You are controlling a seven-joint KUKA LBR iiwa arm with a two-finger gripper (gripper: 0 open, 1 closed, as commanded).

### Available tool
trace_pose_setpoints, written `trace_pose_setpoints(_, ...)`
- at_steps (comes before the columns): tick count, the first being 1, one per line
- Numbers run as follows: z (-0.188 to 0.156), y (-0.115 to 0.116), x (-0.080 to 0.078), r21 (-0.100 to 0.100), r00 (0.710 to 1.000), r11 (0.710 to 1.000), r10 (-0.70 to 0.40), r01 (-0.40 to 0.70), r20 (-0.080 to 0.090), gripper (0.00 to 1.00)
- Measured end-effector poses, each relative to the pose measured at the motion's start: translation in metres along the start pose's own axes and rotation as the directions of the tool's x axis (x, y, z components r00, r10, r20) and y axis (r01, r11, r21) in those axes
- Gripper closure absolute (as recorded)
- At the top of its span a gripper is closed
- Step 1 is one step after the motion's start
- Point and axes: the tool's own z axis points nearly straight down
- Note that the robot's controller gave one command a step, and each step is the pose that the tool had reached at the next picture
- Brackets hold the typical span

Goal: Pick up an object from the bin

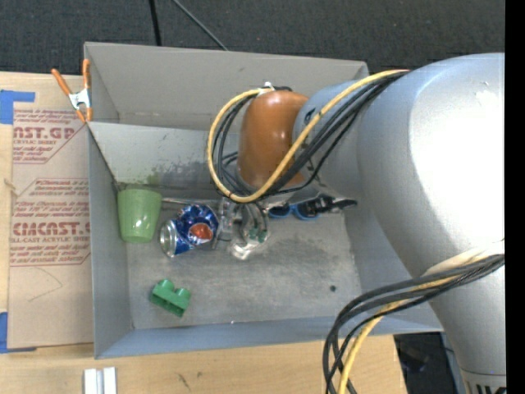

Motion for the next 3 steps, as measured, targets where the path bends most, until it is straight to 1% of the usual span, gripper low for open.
trace_pose_setpoints(1, -0.165, 0.019, 0.024, -0.006, 1.0, 1.0, -0.014, 0.014, 0.008, 1.0)
trace_pose_setpoints(2, -0.087, 0.061, 0.035, 0.0, 0.996, 0.996, 0.094, -0.094, -0.006, 1.0)
trace_pose_setpoints(3, -0.091, 0.059, 0.033, -0.002, 0.995, 0.995, 0.096, -0.096, -0.001, 0.0)
